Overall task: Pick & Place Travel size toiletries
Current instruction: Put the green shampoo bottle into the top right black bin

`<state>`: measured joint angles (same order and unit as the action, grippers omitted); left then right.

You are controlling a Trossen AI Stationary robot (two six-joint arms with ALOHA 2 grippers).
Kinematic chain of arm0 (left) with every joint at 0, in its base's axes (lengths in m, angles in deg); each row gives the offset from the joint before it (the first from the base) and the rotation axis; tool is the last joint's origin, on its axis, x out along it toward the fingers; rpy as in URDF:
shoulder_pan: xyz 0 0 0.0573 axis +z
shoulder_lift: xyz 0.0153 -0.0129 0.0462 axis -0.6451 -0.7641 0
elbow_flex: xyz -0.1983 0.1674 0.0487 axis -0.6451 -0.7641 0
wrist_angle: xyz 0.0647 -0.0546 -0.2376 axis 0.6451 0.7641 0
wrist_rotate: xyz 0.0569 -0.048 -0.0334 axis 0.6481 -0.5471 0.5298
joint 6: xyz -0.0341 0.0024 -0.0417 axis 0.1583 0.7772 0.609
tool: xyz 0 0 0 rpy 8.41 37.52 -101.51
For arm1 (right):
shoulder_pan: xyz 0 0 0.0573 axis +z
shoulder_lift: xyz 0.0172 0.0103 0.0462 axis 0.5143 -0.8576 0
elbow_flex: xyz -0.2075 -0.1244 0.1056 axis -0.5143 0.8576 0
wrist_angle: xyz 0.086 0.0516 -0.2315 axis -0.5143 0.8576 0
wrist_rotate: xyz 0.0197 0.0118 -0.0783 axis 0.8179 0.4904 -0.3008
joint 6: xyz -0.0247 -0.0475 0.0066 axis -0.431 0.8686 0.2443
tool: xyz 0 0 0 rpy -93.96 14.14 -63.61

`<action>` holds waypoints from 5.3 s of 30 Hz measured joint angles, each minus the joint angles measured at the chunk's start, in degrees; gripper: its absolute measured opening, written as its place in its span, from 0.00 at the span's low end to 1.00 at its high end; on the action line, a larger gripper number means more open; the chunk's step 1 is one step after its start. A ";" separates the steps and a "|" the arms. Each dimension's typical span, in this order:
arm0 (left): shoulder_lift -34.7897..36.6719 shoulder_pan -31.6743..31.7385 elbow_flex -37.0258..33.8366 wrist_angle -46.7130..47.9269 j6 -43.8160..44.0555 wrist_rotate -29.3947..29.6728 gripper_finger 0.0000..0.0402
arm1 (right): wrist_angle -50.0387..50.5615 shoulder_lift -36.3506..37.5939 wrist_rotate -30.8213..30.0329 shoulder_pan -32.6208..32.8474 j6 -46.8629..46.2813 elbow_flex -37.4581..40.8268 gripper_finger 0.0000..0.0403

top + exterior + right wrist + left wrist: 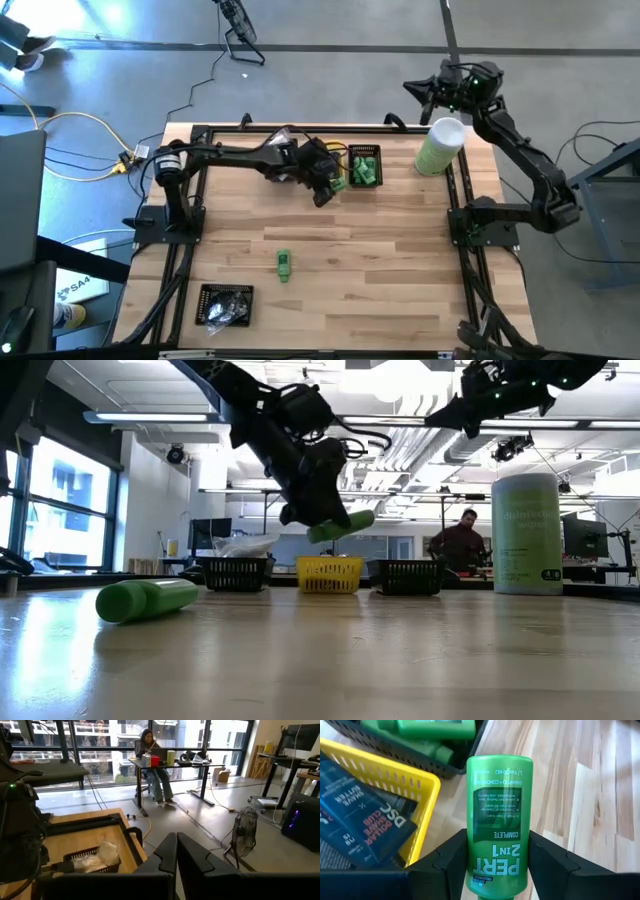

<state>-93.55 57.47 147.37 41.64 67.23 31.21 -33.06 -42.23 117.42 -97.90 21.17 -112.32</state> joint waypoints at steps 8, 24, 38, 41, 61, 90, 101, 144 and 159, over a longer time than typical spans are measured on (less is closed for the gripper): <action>0.00 0.16 3.44 0.28 -1.07 0.60 0.43 | 2.58 -0.07 0.13 0.08 0.51 -0.01 0.01; 0.00 11.83 17.51 3.29 -13.22 4.33 0.43 | 2.39 -0.58 1.67 0.99 -1.58 0.00 0.01; 0.04 17.64 17.72 -31.47 3.02 -6.98 0.43 | -0.69 -10.18 20.19 1.75 -2.91 -0.02 0.01; 0.09 17.59 17.72 -35.41 3.29 -7.30 0.43 | -3.21 -12.87 22.53 3.82 -4.18 0.00 0.01; 0.11 22.45 16.34 -39.45 3.00 -13.75 0.43 | -16.55 -18.55 7.71 15.75 -12.61 -0.02 0.01; 0.11 17.42 16.32 -37.46 1.36 -14.86 0.43 | -21.99 -19.87 -4.47 23.89 -13.11 -0.02 0.57; 0.09 17.07 16.32 -36.03 1.55 -14.88 0.43 | -28.58 -19.87 -4.79 23.84 -16.34 -0.02 0.51; 0.11 16.79 16.36 -35.99 1.42 -15.01 0.43 | -31.10 -19.87 -7.41 24.67 -17.84 0.00 0.22; 0.03 16.76 16.32 -35.44 1.40 -14.39 0.58 | -31.21 -19.87 -7.23 24.72 -17.56 0.00 0.22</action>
<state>-93.52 74.24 163.69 6.20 68.62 16.82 -64.27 -62.10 110.18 -73.19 3.61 -112.32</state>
